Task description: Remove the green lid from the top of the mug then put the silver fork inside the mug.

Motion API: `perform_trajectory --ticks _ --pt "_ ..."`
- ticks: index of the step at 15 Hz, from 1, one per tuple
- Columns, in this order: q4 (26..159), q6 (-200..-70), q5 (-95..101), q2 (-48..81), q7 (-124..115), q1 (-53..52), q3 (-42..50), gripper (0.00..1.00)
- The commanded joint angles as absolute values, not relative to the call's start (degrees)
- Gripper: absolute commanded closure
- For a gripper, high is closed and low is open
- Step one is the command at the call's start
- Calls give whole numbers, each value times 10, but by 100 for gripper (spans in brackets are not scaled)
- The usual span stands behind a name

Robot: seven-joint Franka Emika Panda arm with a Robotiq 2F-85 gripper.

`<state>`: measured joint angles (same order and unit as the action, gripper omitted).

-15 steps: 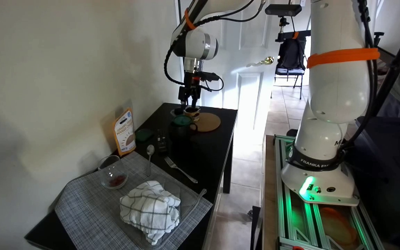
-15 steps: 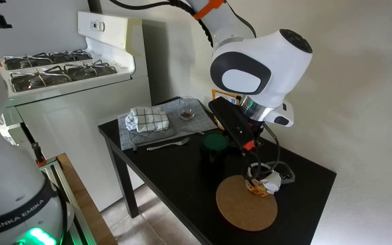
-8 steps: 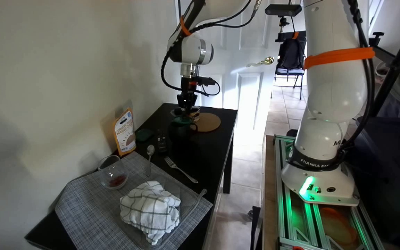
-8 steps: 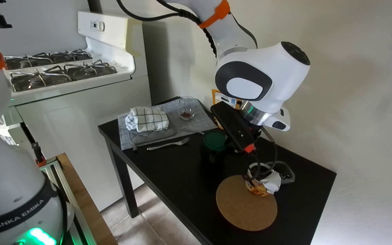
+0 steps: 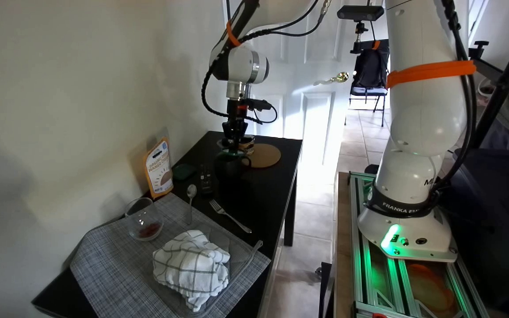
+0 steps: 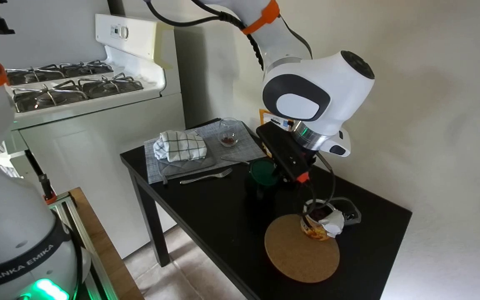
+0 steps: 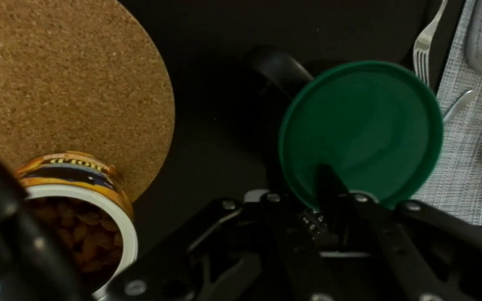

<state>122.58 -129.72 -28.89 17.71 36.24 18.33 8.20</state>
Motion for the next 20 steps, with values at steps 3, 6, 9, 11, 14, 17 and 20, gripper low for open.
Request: perform_trajectory --ticks 3,6,9,11,14,17,20 --pt "1218 -1276 -298 179 362 195 68 100" --pt "1219 -1274 -297 173 360 195 68 100" --pt "1217 -1281 -330 156 352 204 69 100" --pt "1204 -1290 -368 145 331 212 78 100" --pt "1186 -1335 -403 144 299 211 90 100" --pt "1172 -1424 -399 161 244 202 100 100" --pt "1189 -1518 -320 172 155 186 119 100"
